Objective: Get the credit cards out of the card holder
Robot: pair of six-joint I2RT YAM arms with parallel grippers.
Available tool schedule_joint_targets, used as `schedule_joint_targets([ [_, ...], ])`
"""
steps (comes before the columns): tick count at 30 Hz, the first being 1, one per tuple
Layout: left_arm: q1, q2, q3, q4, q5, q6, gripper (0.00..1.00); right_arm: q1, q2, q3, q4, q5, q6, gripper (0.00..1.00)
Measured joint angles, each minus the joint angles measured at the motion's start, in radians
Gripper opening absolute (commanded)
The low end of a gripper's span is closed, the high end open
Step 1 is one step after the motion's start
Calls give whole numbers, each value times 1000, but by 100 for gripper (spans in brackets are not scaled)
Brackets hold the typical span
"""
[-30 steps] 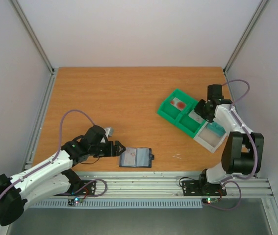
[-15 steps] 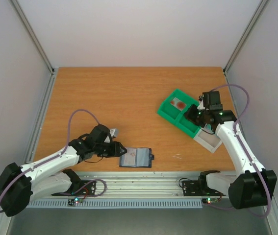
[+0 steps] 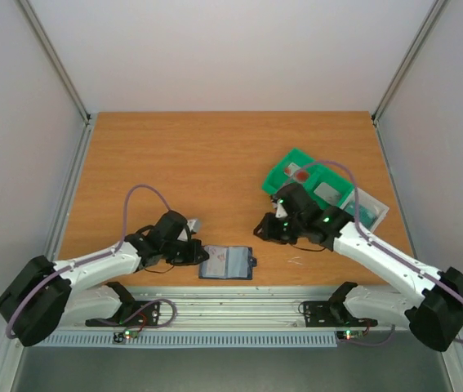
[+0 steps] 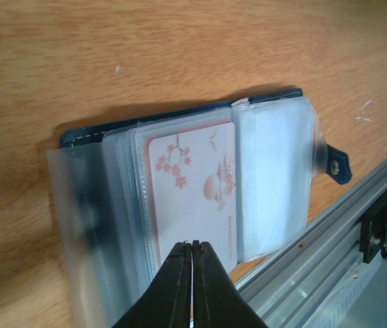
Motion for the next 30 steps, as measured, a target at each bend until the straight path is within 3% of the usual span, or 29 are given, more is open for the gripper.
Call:
schedule_joint_targets([
  [6, 0, 74, -9, 41, 17, 2, 3, 218, 126, -5, 122, 47, 71, 22],
  [11, 0, 93, -15, 48, 16, 3, 6, 306, 262, -9, 239, 59, 107, 22],
  [30, 0, 87, -55, 85, 13, 3, 6, 325, 513, -113, 542, 51, 146, 17],
])
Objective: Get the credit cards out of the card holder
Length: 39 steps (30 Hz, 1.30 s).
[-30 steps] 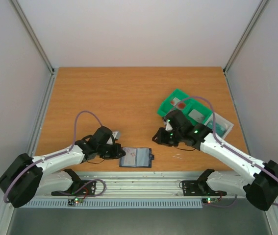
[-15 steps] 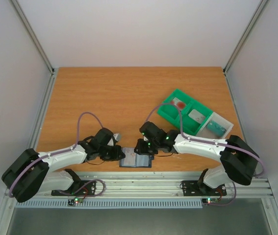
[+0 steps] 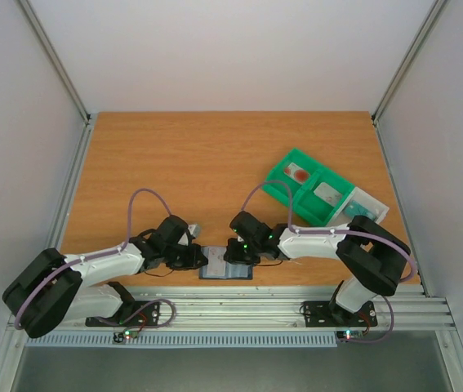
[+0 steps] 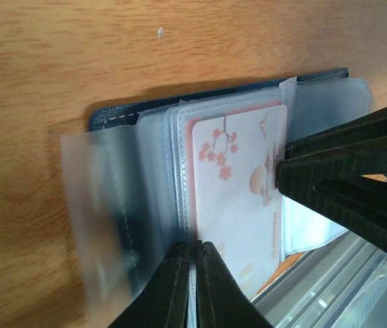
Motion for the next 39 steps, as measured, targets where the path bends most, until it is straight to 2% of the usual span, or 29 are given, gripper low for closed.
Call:
schedule_joint_targets([
  [10, 0, 0, -3, 6, -1, -1, 7, 0, 0, -36, 85, -8, 12, 15],
  [18, 0, 0, -6, 6, -5, -3, 7, -10, 0, -77, 179, -20, 35, 2],
  [39, 0, -8, -18, 21, -16, -4, 7, -34, -46, -158, 260, -52, 43, 1],
])
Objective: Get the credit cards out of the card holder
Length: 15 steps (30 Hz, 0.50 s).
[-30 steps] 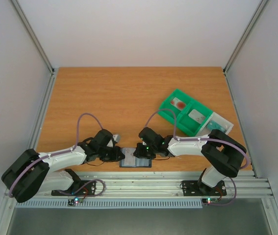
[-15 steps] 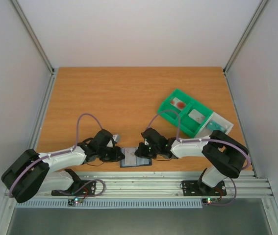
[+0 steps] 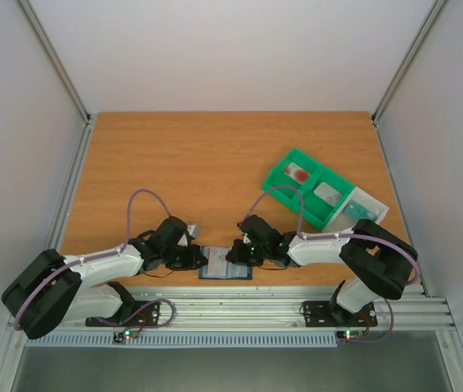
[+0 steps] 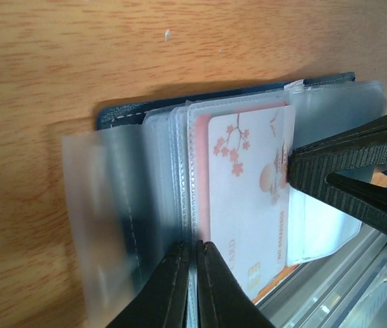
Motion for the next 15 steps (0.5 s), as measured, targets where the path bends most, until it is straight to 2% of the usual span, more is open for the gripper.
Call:
schedule_joint_targets([
  [5, 0, -1, 0, 0, -3, 0, 7, -12, -20, -20, 12, -2, 7, 2],
  [9, 0, -2, 0, 0, -5, -1, 7, -18, -26, -21, 13, -2, 10, 13],
  [15, 0, -2, 0, 0, -5, -5, 7, -18, -9, -21, 37, -17, 22, 17],
])
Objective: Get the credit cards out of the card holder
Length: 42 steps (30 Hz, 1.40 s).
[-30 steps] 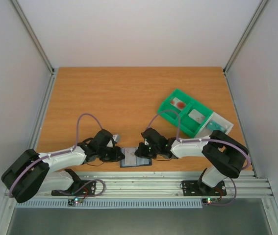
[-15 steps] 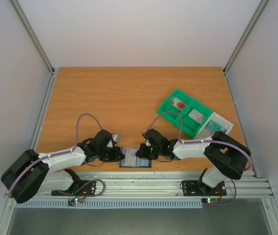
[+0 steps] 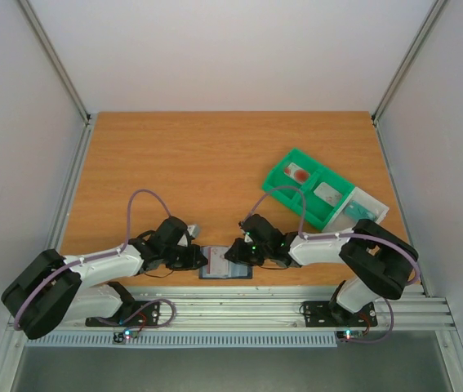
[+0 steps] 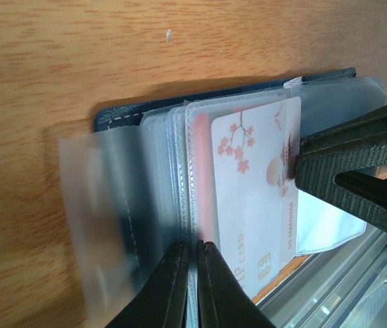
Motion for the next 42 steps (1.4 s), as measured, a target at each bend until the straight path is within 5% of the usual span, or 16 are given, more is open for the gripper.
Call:
schedule_joint_targets([
  [5, 0, 0, 0, 0, 0, 0, 7, -1, 14, 0, 17, -7, 3, 17],
  [13, 0, -6, 0, -4, -6, -4, 7, -2, 27, -7, 45, -11, 11, 2],
  [42, 0, -21, -6, -10, -26, -16, 12, -49, -171, -28, -123, 15, -23, 1],
])
